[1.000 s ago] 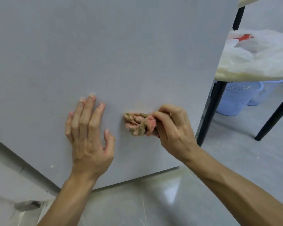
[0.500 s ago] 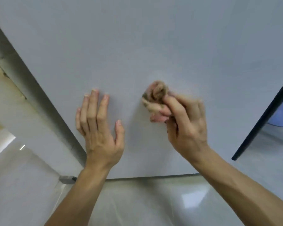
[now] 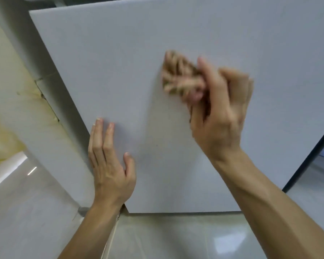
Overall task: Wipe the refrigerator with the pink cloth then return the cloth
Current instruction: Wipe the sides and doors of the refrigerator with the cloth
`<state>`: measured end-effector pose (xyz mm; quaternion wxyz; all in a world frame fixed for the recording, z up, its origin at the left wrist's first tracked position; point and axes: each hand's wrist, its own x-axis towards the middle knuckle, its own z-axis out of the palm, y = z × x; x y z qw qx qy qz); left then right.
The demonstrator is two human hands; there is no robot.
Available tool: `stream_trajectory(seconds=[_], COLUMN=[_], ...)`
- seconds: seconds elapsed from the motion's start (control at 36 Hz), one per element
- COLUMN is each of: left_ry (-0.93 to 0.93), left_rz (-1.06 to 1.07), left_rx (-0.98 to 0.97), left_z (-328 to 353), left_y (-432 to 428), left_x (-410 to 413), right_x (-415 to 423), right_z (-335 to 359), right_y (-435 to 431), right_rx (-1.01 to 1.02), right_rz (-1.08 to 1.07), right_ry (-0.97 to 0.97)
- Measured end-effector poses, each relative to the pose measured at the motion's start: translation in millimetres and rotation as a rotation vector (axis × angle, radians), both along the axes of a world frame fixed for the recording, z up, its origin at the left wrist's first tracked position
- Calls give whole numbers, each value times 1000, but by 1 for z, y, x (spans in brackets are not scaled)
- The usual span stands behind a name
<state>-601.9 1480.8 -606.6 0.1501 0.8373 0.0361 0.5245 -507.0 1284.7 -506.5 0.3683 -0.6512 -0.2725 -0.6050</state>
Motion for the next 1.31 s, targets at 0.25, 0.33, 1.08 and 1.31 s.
stream_trajectory(seconds=[0.25, 0.33, 1.08, 1.31], left_ry=[19, 31, -188, -38], left_rz=[4, 3, -240, -176], left_rx=[-3, -20, -714, -610], left_z=[0, -1, 6, -5], left_y=[20, 22, 49, 54], left_x=[-8, -9, -25, -30], right_x=[-13, -19, -47, -49], right_z=[-66, -151, -125, -210], right_y=[52, 47, 134, 106], right_rx=[-261, -636, -592, -893], right_rz=[84, 164, 195, 209], right_ry=[-49, -26, -47, 118])
